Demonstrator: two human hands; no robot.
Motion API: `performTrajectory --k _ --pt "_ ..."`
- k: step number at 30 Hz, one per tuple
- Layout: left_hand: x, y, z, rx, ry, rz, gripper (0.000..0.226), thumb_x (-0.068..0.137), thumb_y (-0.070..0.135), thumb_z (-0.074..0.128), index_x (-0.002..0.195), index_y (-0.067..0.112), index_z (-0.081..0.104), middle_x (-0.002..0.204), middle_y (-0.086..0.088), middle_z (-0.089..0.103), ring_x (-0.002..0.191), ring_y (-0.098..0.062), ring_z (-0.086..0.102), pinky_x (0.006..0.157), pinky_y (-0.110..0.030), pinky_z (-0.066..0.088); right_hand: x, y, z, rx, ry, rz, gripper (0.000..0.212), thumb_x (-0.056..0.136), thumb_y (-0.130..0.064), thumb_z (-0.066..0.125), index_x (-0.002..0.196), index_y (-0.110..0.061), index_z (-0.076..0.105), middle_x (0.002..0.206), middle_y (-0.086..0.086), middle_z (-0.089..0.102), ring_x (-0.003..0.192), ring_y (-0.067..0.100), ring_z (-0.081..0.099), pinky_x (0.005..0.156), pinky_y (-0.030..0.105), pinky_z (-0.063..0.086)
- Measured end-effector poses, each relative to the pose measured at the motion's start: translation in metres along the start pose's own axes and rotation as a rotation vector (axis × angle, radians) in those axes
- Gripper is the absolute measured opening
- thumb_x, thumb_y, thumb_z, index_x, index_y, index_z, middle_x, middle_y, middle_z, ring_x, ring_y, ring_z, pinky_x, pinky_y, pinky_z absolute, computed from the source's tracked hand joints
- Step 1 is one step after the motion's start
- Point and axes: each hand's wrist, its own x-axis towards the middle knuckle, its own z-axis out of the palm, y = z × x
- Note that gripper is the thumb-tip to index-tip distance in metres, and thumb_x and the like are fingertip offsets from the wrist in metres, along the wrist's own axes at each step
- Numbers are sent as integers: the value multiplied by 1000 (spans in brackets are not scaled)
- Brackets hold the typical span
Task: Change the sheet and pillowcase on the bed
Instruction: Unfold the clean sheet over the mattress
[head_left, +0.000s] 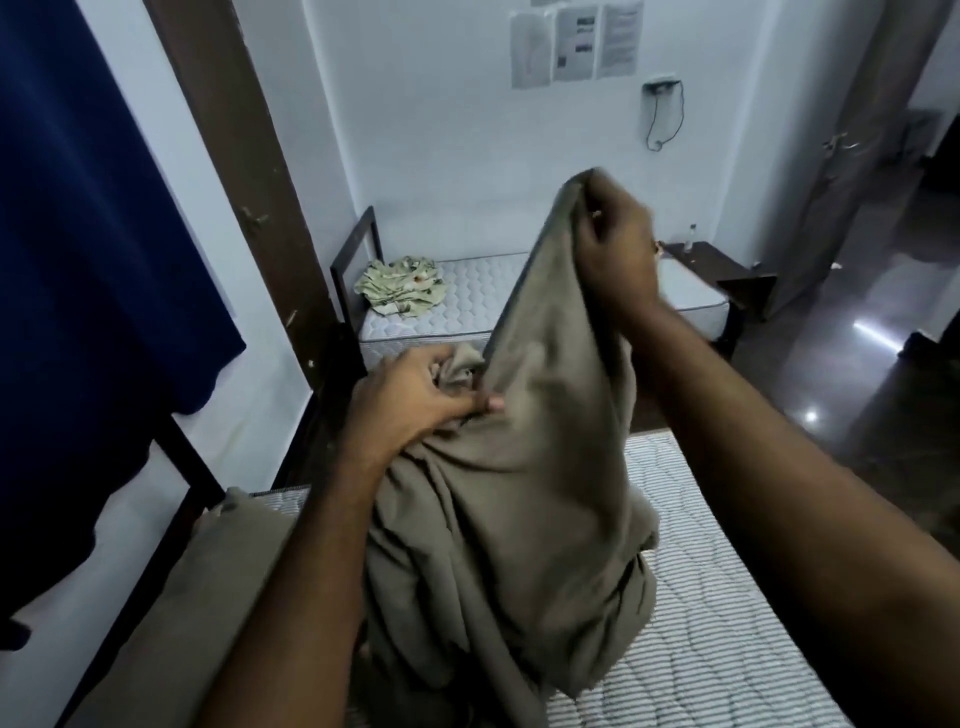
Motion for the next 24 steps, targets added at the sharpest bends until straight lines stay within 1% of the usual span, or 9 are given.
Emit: performTrajectory --k 3,5,7,10,12,14,18,21,24 --pt "17 5 -7 429 131 -16 43 69 72 74 95 37 73 90 2 74 91 -24 69 69 -30 48 -7 13 15 -203 -494 -1 30 99 -28 52 70 -21 49 63 -8 50 67 17 50 65 33 40" --pt "27 4 -21 293 412 -158 28 88 47 68 104 25 75 95 -9 74 93 -33 70 71 -34 50 -23 25 11 -206 -728 -8 31 98 -40 58 73 -21 57 65 -5 56 66 15 52 63 31 39" --pt "35 2 -49 43 761 -274 32 92 41 56 104 16 74 94 -14 73 92 -37 69 73 -39 53 -39 30 4 -180 -902 -2 30 91 -52 65 92 -23 67 77 -6 64 71 7 57 67 27 44" --pt "42 8 -88 56 1007 -169 37 89 44 47 99 16 67 91 -14 72 89 -39 66 74 -46 54 -66 46 5 -420 -1007 76 33 87 -54 69 86 -22 64 78 -3 65 75 16 61 66 33 44" --pt "42 25 -92 145 922 60 33 92 46 54 96 17 69 86 -10 73 83 -32 68 69 -39 52 -79 57 9 -542 -931 174 23 89 -40 67 77 -24 57 82 3 67 85 25 65 68 34 46" --pt "43 40 -78 166 701 174 42 89 60 63 88 18 71 75 0 70 74 -17 66 63 -29 45 -80 51 13 -512 -818 237 13 87 -25 60 75 -22 55 89 8 70 93 29 68 71 36 49" --pt "45 33 -31 66 289 164 72 63 93 58 95 29 73 75 7 71 78 -10 69 70 -36 56 -52 -6 20 -167 -521 238 30 86 -33 58 59 -22 54 57 -4 57 64 11 60 55 32 40" --pt "36 34 -7 -64 96 239 71 59 86 69 106 33 62 96 11 71 96 -10 66 86 -40 55 -30 -50 23 -38 -440 131 30 84 -29 59 55 -27 53 48 -6 46 53 3 44 51 30 35" --pt "36 31 -5 -240 75 222 68 59 70 79 113 31 65 107 10 73 104 -11 67 93 -42 54 -29 -65 26 181 -491 214 32 87 -24 63 58 -19 51 51 -9 43 51 5 39 50 27 33"
